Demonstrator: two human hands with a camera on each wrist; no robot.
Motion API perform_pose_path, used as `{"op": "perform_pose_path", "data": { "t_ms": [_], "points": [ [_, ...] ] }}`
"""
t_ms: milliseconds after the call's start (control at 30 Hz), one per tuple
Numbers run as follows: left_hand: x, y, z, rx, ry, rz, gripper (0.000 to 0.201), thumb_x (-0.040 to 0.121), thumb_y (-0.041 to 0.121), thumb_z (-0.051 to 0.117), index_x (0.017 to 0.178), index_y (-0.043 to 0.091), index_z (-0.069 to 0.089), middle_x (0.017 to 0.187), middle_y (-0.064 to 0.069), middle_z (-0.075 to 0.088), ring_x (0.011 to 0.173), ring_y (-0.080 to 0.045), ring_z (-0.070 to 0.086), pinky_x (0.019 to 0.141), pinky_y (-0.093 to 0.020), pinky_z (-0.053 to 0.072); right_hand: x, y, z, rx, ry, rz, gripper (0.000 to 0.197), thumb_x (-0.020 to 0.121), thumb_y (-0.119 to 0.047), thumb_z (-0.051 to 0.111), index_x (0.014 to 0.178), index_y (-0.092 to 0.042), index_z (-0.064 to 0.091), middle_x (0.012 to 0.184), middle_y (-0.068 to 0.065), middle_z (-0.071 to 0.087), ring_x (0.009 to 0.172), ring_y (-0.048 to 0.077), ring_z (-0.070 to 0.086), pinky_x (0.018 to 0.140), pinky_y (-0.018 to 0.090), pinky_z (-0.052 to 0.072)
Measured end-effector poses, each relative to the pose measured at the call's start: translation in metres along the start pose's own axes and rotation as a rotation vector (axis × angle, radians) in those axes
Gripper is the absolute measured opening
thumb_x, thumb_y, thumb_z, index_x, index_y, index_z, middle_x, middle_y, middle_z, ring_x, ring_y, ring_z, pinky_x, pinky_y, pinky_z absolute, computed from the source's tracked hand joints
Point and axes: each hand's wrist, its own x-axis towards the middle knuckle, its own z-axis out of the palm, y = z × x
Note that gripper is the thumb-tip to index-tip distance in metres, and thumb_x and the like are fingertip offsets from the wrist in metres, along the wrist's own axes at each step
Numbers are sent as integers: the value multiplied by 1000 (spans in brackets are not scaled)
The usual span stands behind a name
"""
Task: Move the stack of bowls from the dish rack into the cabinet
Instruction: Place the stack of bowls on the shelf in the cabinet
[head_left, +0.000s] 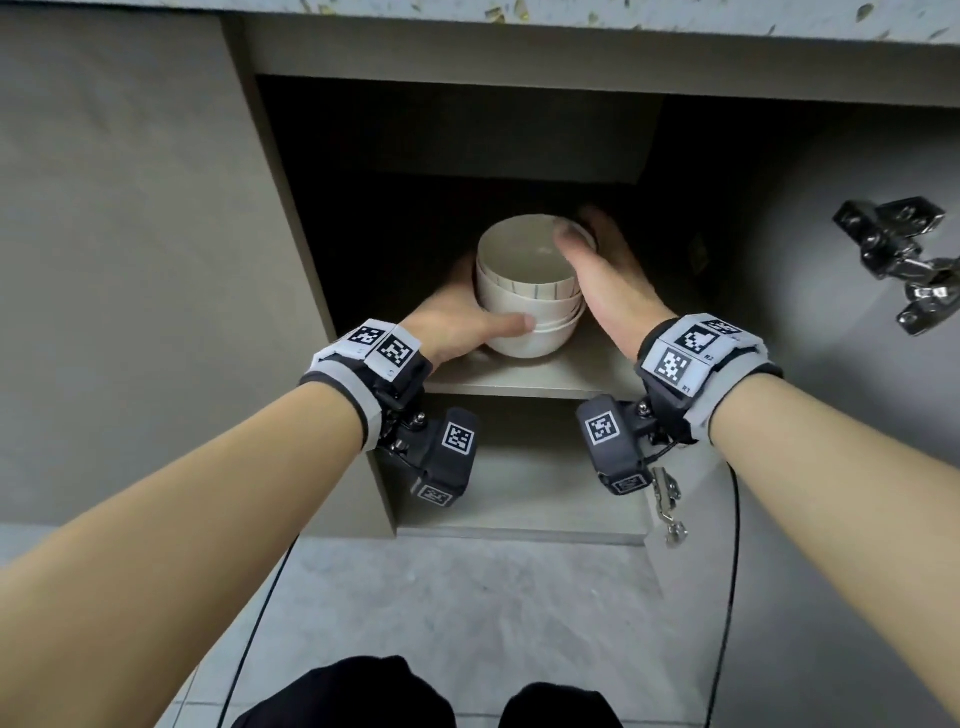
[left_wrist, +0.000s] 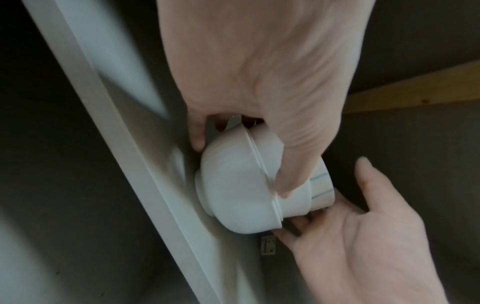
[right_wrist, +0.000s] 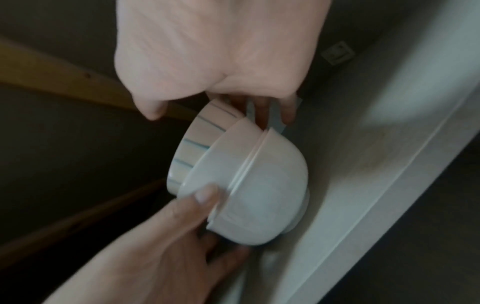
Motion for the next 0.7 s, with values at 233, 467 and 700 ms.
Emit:
{"op": "perform_pose_path", "data": {
  "t_ms": [233,467,700],
  "points": [
    [9,-5,2,-18,21,129,86,71,15,90,142,15,40,108,23,56,94,20,51,74,8,38,4,11,4,-239,-74,-188,110,75,-50,82,159,-23,17,159,6,36,144,23,39,109,31,35],
    [14,-19,3,-42,62,173,83,71,12,90,138,12,43,117,16,57,98,19,53,83,5,39,5,14,4,-254,-14,-251,104,69,-49,87,153,-20,33,150,4,48,135,18,46,105,29,36],
    [19,-22,2,-37,43,188,92,67,17,93,143,10,42,128,5,59,114,-4,57,88,-2,41,3,15,7,-266,49,-244,90,64,-64,81,139,-25,49,136,0,59,124,17,54,101,35,47]
  ]
}}
